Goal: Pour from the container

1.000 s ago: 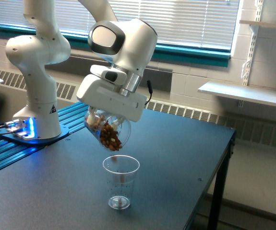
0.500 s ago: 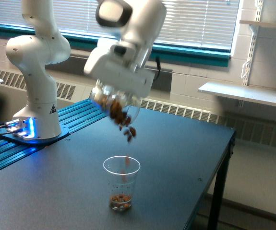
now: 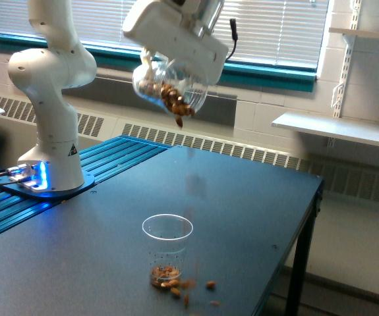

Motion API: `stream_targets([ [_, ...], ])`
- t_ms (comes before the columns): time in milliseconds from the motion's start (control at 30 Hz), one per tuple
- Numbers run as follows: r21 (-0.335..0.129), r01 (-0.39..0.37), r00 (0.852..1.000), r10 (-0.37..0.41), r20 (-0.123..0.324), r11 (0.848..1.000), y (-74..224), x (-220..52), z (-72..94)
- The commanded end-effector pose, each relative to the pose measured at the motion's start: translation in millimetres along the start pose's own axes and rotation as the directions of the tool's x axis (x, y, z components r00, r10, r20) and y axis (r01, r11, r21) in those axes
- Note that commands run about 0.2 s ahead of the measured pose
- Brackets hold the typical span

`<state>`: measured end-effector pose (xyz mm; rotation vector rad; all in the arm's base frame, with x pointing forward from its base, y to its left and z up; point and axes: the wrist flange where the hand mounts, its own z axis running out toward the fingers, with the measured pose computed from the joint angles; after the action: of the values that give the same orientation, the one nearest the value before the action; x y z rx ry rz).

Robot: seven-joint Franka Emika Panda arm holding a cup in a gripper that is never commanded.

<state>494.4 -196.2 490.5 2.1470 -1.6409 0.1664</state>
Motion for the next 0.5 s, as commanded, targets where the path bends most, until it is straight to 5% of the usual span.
stream_targets([
  [33, 0.007, 0.004, 1.000, -0.004, -0.003, 1.000, -0.2, 5.5, -11.7],
  [500, 0.000, 0.029, 1.000, -0.029, 0.002, 1.000, -0.9, -2.3, -11.6],
])
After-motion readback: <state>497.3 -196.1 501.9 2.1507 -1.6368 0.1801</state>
